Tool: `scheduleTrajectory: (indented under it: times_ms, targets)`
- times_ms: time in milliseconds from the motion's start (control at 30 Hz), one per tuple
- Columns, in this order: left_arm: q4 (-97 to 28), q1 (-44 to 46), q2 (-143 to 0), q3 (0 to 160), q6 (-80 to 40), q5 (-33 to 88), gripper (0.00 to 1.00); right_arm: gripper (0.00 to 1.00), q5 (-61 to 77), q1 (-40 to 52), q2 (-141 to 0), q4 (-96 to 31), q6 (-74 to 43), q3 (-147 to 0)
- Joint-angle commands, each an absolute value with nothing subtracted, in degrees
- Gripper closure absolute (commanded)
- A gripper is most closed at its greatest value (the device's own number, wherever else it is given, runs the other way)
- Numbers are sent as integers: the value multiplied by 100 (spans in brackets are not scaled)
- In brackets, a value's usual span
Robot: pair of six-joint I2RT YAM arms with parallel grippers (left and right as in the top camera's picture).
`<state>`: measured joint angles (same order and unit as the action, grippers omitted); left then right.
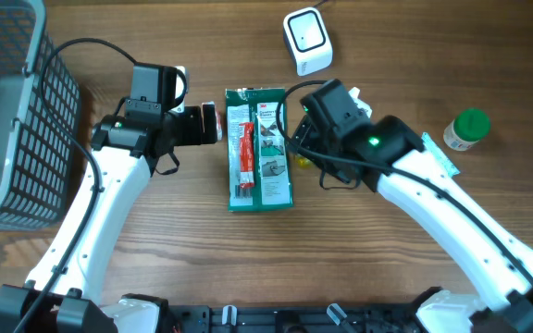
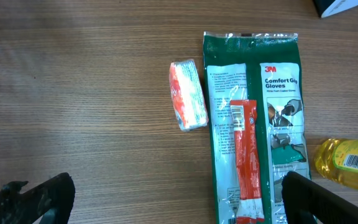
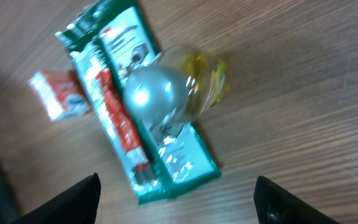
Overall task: Scan the item barcode
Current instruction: 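Move the right gripper left toward the yellow oil bottle, then lower the right gripper over the oil bottle and grasp it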
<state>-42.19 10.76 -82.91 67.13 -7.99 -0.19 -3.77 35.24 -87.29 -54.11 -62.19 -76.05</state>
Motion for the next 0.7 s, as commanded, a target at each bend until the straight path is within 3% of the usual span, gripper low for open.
scheduleTrajectory:
  times_ms: [0, 200, 600, 667]
  targets:
    - [-4204, 1066, -8261, 6768, -775, -73, 0, 20, -808, 3546, -9174, -5133, -6445, -7618]
    - [-4204, 1066, -8261, 6768, -775, -73, 0, 21, -1448, 3605, -9321, -4807, -6447, -7618]
    - [-4206, 1066, -8261, 6768, -775, -73, 0, 22, -1470, 3695, -10047, -4626, -6449, -7616]
    - [-4204, 1066, -8261, 6768, -775, -73, 0, 26, -1671, 3695, -10145, -4635, -6447, -7616]
